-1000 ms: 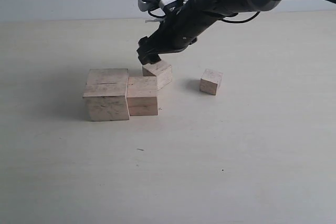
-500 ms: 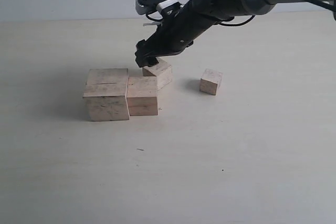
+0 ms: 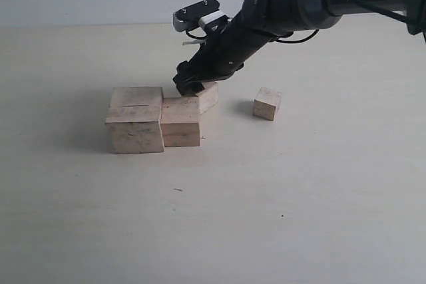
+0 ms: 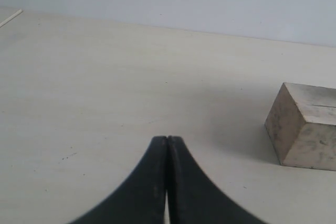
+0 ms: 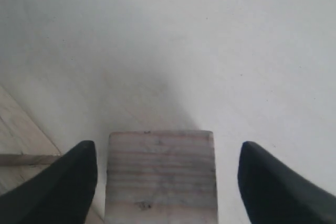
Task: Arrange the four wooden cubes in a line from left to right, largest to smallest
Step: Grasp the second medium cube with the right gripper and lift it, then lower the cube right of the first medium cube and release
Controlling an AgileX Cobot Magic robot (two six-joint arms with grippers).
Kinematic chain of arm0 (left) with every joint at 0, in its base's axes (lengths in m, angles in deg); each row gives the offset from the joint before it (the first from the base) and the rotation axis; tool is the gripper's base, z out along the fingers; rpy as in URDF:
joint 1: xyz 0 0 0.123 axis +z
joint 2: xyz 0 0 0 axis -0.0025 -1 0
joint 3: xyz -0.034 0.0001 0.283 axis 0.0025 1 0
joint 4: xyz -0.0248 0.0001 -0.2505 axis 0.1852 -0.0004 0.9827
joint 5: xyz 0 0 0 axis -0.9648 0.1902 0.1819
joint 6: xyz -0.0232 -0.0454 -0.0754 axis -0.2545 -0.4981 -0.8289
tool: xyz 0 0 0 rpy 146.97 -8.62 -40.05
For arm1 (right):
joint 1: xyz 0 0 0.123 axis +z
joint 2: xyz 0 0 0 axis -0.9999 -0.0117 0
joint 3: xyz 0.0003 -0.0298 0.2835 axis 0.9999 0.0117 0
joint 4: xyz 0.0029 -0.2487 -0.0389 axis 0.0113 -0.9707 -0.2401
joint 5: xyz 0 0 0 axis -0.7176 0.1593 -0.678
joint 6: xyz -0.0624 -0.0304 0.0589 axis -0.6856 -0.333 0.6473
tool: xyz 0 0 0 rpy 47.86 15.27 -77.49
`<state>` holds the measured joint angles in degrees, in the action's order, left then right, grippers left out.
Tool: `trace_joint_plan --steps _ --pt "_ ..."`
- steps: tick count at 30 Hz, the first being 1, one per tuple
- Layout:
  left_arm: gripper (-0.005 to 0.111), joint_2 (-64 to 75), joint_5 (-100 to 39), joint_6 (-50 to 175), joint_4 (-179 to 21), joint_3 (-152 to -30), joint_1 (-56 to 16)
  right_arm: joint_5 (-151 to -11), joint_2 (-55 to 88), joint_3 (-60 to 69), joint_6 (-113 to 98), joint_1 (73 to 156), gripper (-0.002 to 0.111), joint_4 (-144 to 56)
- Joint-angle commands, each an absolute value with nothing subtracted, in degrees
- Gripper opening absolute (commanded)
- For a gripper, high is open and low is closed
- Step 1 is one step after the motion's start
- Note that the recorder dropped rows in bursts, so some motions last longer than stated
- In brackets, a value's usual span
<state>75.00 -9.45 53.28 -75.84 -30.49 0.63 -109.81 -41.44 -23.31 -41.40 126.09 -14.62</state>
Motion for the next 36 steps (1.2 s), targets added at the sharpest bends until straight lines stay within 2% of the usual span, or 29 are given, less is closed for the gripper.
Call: trace_joint_plan --steps 1,4,6,8,12,13,17,20,22,26,28,36 --pt "0.000 75.37 -10.12 53.28 -76.09 -30.30 0.77 -109.35 -41.20 -23.76 -41.86 125.99 0.059 -14.95" --pt "0.000 75.37 -10.12 53.28 -76.09 -30.30 0.77 -109.66 -41.20 -23.76 -41.86 125.99 0.058 -14.95" --pt "0.000 75.37 -10.12 53.28 -76.09 -30.30 0.77 -109.66 -41.09 -23.76 -41.75 125.99 0.052 -14.95" --pt "0.000 75.37 -10.12 53.28 -76.09 -30.30 0.77 -109.66 -40.67 -23.76 -41.75 125.99 0.039 -14.95" --pt "0.000 75.37 -10.12 53.28 -76.09 -30.30 0.77 -109.66 -38.37 -23.76 -41.51 125.99 0.003 -19.28" --pt "0.000 75.37 -10.12 53.28 -76.09 -30.30 0.77 -109.66 -37.49 -23.76 -40.93 125.99 0.000 -20.44" --pt "0.000 75.37 -10.12 53.28 -76.09 -30.30 0.77 -110.20 -32.22 -23.76 -36.29 125.83 0.000 -27.69" --pt "0.000 75.37 -10.12 53.28 -76.09 -30.30 0.77 -117.35 -27.83 -23.76 -38.07 124.33 0.000 -32.48" --pt "0.000 75.37 -10.12 53.28 -76.09 -30.30 0.77 -124.11 -25.57 -23.76 -47.64 122.35 0.000 -31.86" --pt "0.000 75.37 -10.12 53.28 -76.09 -30.30 0.77 -145.77 -25.27 -22.97 -85.16 117.30 0.000 -10.16" --pt "0.000 75.37 -10.12 53.28 -76.09 -30.30 0.77 -145.44 -26.09 -20.94 -94.26 117.31 0.000 -8.60" --pt "0.000 75.37 -10.12 53.28 -76.09 -30.30 0.77 -140.36 -31.11 -18.32 -95.65 117.31 0.000 -1.34"
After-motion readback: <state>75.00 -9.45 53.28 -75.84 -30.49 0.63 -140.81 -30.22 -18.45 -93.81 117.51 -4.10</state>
